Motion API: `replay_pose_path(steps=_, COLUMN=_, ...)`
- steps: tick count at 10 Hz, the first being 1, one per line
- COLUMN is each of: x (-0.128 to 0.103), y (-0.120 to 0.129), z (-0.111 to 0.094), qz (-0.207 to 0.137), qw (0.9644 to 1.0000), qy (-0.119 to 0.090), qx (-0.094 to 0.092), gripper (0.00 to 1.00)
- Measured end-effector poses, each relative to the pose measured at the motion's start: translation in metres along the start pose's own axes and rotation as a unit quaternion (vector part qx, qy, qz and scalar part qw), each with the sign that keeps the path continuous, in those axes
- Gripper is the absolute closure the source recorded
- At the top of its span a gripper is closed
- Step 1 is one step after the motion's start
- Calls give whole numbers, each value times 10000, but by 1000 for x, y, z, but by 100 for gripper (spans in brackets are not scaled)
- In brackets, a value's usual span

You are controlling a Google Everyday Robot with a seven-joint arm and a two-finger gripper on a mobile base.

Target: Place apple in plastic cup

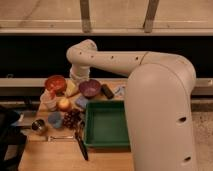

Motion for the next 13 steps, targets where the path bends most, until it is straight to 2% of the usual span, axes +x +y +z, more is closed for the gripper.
replay_pose_path(steps=2, x=-2, y=4, z=7, qz=-81, qw=10000, qy=24, qx=-43, gripper=20)
replay_pose_path(steps=3, x=-7, y=9, z=18, qz=-158, qw=9998, qy=34, qx=-96, gripper=20)
replay_pose_path(steps=5, x=-34, y=29, z=56, qz=-402, qw=9988, qy=66, qx=-285, gripper=20)
replay_pose_path(steps=7, x=-50, y=42, z=97, qz=-591, qw=9967, qy=113, qx=-551, gripper=20)
replay_pose_path(steps=8, x=-50, y=44, z=114, qz=-650, qw=9956, qy=163, qx=-657, gripper=20)
replay_pose_path(steps=10, x=-42, y=47, z=134, qz=-701, qw=9936, qy=302, qx=-827, gripper=20)
replay_pose_path(steps=13, x=-28, y=47, z=146, qz=-658, qw=9922, qy=480, qx=-948, gripper=20)
